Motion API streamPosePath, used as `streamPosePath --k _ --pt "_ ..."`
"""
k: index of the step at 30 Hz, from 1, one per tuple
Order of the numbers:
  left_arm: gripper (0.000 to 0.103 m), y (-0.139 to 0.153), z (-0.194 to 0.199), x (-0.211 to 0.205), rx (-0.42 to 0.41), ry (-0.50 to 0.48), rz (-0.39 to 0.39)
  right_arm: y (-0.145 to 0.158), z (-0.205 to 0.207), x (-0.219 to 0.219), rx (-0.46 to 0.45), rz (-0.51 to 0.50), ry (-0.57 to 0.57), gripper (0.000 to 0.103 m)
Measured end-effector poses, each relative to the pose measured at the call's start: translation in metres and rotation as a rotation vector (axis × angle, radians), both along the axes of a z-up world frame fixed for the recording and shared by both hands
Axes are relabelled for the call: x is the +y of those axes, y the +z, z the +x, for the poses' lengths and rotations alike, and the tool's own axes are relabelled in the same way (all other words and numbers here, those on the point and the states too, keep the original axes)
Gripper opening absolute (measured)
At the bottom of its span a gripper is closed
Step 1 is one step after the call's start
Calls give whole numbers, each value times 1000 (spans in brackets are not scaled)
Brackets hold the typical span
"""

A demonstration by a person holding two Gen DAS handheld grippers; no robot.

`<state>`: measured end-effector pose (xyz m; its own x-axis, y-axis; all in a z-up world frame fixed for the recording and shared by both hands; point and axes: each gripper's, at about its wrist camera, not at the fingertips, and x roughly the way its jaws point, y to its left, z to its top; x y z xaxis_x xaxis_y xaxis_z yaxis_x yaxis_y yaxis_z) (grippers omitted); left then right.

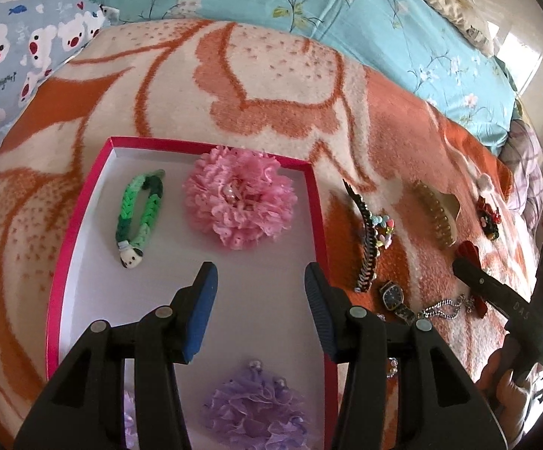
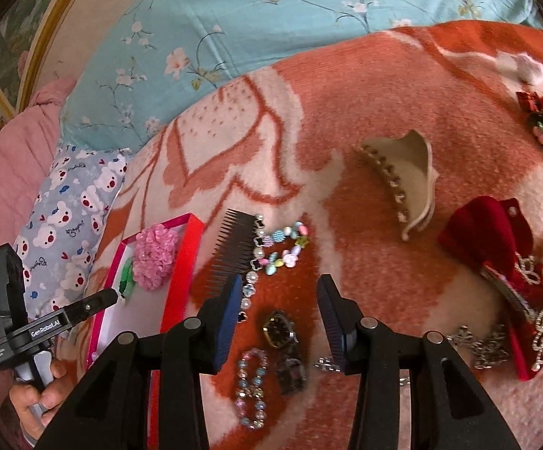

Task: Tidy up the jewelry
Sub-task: 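Grasp the black comb with the left tool while the right grasps the beige claw clip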

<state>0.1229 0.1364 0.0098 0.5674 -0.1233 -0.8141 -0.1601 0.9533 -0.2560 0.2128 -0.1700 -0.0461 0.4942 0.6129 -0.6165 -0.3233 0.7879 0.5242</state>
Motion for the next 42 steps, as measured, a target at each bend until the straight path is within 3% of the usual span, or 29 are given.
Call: streamPosePath --k 8,17,26,29,34,36,42 --pt "47 2 2 -16 3 -30 -8 -3 2 -23 3 -3 -41 46" --pt "47 5 25 -70 -8 -145 -10 -2 33 -53 -18 -38 -121 53" --pt "47 -18 71 -106 57 -200 -1 -5 83 -60 -8 -65 -127 54" --pt "47 -25 83 -114 77 -209 27 -10 94 -55 6 -98 -110 67" --pt "46 -39 98 -125 109 -223 55 -21 106 -48 28 -135 -84 68" --pt "25 -43 99 -126 113 -232 49 -24 110 -49 36 -127 -89 68" --pt "4 -53 98 -129 117 -250 1 -27 117 -49 46 -124 -72 68"
